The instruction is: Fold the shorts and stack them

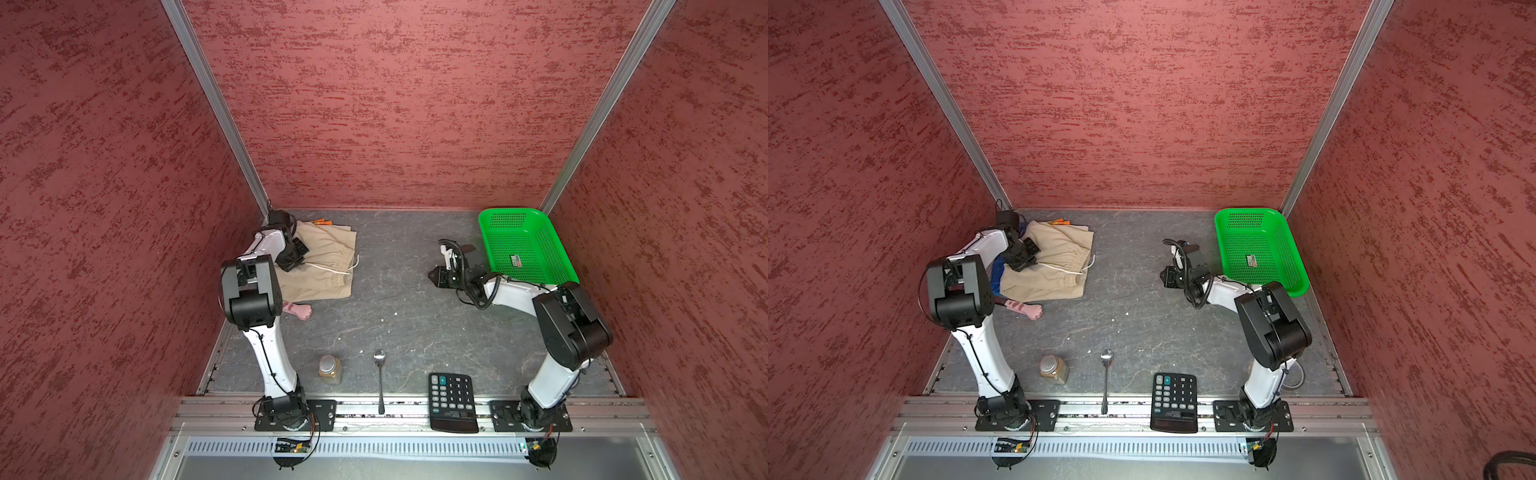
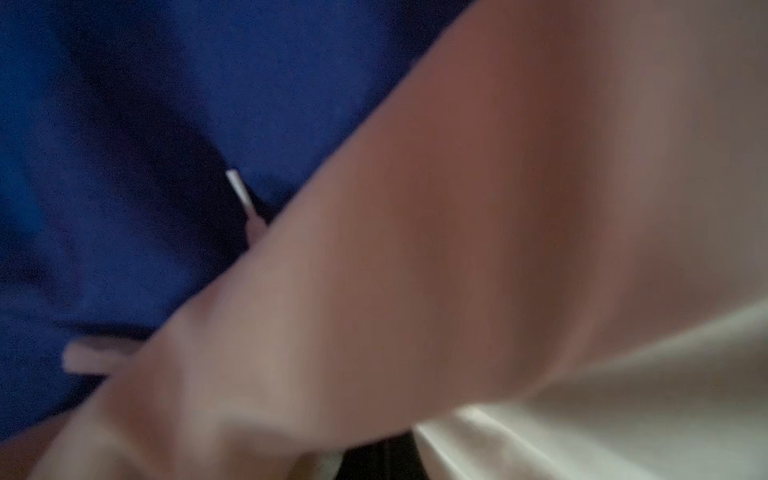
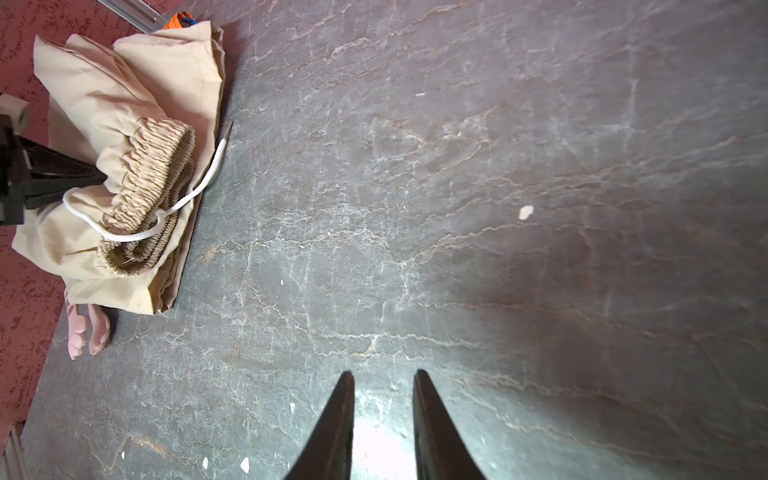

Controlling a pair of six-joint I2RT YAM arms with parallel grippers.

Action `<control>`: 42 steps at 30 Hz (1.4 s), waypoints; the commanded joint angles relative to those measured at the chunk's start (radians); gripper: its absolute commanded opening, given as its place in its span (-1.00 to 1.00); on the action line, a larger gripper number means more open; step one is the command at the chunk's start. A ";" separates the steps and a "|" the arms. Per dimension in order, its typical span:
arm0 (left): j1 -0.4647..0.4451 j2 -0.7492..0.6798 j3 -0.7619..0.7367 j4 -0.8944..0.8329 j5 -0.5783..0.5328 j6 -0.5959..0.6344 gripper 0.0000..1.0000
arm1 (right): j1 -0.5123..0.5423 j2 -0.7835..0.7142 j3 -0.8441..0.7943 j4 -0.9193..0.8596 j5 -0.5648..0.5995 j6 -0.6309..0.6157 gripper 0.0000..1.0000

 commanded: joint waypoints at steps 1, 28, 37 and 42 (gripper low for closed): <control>-0.025 0.004 0.030 -0.004 -0.031 -0.010 -1.00 | -0.004 -0.023 -0.009 0.016 -0.006 0.017 -0.47; -0.296 -1.021 -0.691 0.675 -0.308 0.156 0.99 | -0.037 -0.694 -0.167 0.125 0.791 -0.396 0.98; -0.307 -1.029 -1.000 0.864 -0.284 0.298 0.99 | -0.198 -0.675 -0.456 0.375 0.742 -0.401 0.98; -0.307 -0.902 -1.043 0.935 -0.334 0.300 0.99 | -0.302 -0.584 -0.574 0.517 0.690 -0.361 0.98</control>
